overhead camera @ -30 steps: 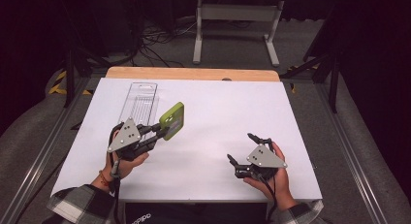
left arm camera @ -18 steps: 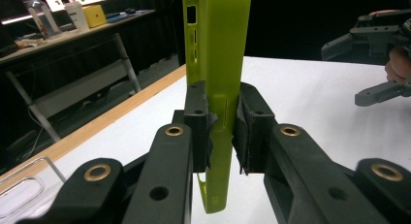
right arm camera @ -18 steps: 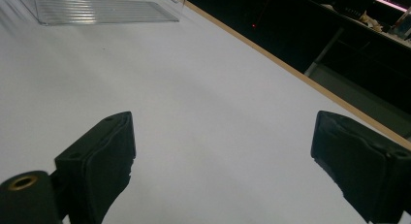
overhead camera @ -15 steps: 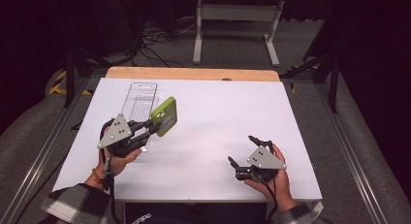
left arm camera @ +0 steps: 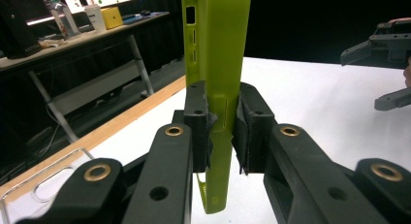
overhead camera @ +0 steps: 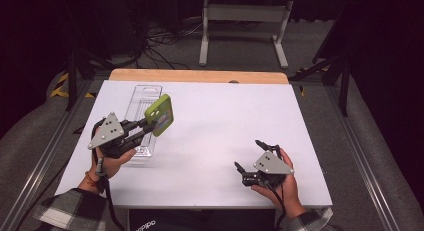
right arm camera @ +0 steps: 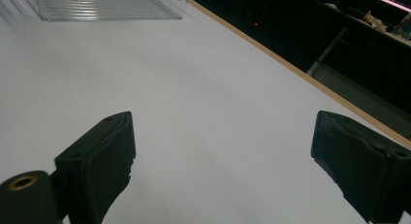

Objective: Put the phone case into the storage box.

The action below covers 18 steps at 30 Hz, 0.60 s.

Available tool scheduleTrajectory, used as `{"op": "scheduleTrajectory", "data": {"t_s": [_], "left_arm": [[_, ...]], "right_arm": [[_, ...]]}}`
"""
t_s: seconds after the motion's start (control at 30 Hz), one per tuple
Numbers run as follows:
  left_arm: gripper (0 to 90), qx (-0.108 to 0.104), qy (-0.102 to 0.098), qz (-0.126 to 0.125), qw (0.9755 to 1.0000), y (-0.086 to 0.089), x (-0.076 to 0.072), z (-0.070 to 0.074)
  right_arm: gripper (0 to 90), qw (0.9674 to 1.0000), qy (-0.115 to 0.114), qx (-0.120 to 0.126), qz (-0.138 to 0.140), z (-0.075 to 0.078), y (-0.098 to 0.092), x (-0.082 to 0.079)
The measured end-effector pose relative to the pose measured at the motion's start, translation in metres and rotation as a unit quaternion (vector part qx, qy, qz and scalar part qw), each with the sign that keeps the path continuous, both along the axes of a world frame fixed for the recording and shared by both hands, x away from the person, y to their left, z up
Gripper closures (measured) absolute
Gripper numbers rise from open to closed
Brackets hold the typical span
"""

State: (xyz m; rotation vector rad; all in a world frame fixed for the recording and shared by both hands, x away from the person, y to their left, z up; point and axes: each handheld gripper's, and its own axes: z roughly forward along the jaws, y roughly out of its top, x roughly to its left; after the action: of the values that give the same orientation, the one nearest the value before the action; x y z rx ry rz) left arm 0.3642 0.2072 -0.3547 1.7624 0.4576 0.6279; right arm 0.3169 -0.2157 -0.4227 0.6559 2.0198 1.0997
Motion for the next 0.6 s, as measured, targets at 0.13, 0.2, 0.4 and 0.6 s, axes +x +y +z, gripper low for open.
{"op": "scheduleTrajectory", "data": {"t_s": [0.13,0.2,0.4,0.6], "left_arm": [[77.9,-0.004,0.0,0.006,1.0,0.006,0.001,0.001],[77.9,-0.002,0.002,0.007,1.0,0.008,0.001,0.002],[77.9,-0.002,0.002,0.013,0.9999,0.016,0.003,0.003],[77.9,-0.005,0.007,0.02,0.9998,0.028,0.006,0.003]], "right_arm": [[9.3,1.0,0.0,-0.001,0.002,0.0,0.0,0.0],[9.3,1.0,0.0,-0.001,0.002,0.0,0.0,0.0],[9.3,1.0,-0.002,-0.001,0.003,0.001,0.0,0.0],[9.4,1.0,-0.003,0.0,0.006,0.002,0.0,-0.001]]}}
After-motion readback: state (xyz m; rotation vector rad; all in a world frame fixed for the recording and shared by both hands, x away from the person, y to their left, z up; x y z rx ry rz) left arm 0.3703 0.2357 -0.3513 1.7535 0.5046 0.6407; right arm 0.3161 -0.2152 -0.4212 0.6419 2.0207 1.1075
